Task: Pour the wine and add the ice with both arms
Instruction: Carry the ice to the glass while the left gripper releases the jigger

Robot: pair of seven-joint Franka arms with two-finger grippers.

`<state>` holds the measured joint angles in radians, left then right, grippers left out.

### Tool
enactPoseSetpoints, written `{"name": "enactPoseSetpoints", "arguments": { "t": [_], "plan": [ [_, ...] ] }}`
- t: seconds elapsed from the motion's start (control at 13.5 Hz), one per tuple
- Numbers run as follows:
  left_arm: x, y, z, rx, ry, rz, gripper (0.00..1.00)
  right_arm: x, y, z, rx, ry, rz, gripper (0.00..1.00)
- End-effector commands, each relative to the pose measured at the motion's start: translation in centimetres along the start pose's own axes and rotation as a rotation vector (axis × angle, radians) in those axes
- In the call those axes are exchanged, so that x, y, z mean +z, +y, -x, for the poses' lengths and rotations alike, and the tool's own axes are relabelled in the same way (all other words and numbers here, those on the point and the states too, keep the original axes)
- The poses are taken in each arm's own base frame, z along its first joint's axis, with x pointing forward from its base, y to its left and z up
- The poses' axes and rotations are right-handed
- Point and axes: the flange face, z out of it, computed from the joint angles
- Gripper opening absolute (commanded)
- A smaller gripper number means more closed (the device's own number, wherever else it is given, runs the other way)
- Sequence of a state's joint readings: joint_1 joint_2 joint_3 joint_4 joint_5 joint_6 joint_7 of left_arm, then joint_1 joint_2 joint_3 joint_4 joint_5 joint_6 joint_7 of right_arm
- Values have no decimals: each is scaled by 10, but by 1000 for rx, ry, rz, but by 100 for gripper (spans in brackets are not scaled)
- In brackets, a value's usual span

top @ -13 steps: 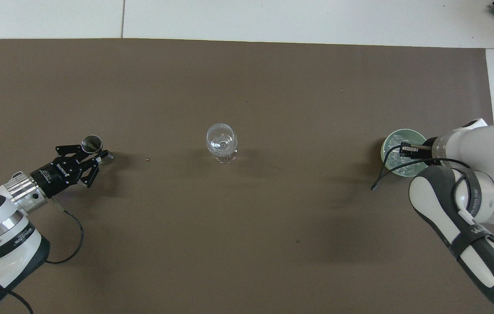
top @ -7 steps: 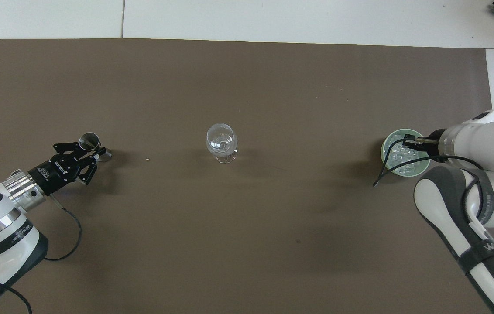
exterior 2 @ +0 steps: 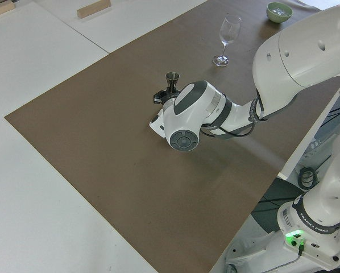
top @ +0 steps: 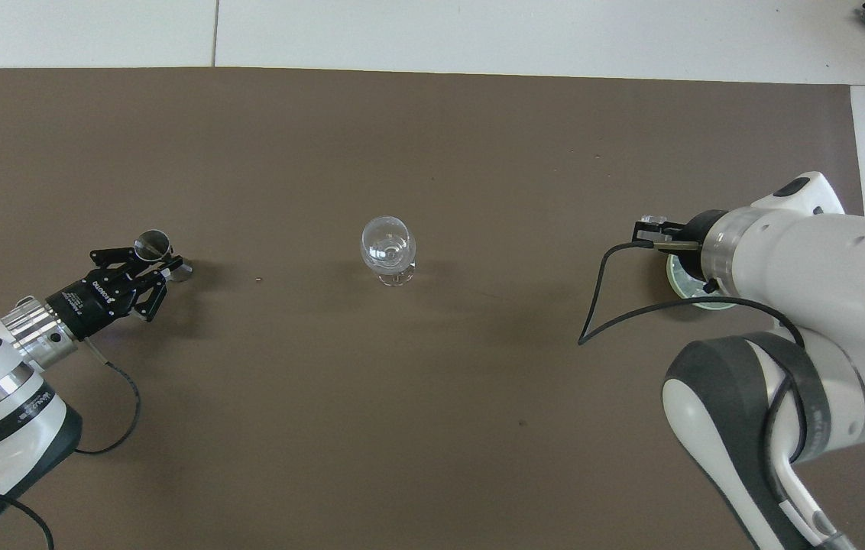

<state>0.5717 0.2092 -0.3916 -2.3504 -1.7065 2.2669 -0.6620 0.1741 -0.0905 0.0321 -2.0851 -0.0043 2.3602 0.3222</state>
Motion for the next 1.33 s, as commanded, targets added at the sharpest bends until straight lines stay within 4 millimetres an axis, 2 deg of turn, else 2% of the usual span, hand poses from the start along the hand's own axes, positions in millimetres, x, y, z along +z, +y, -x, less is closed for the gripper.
{"name": "enactPoseSetpoints", "arguments": {
  "t": [0.0,0.15,0.37,0.44,0.59,0.67,0.74,0.82,0.89,1.04,1.26],
  "plan": [
    [-6,9,-9,8,-9,-2,2,-22,-44,-1,-44,37,-60,0],
    [-7,9,-11,15,-7,-1,28,-28,-72,3,-90,109,-107,0],
    [-8,9,-12,28,1,-7,34,-30,-105,10,-100,157,-182,0],
    [-8,9,-12,32,3,-10,34,-31,-122,15,-73,163,-231,0],
    [-9,10,-11,34,5,-9,38,-34,-148,11,-43,180,-285,0],
    [-9,10,-11,34,6,-8,48,-32,-156,12,-38,173,-294,0],
    [-9,11,-11,37,7,-7,68,-32,-159,13,-31,175,-299,0],
    [-9,12,-10,61,25,-22,97,-29,-163,13,-19,168,-302,0],
    [-9,19,-4,98,40,-40,100,-25,-178,22,-21,152,-313,0],
    [-10,23,-3,138,62,-67,100,-14,-202,21,7,131,-328,0],
    [-19,38,6,265,131,-131,100,1,-230,37,30,85,-347,0]
  ]
}}
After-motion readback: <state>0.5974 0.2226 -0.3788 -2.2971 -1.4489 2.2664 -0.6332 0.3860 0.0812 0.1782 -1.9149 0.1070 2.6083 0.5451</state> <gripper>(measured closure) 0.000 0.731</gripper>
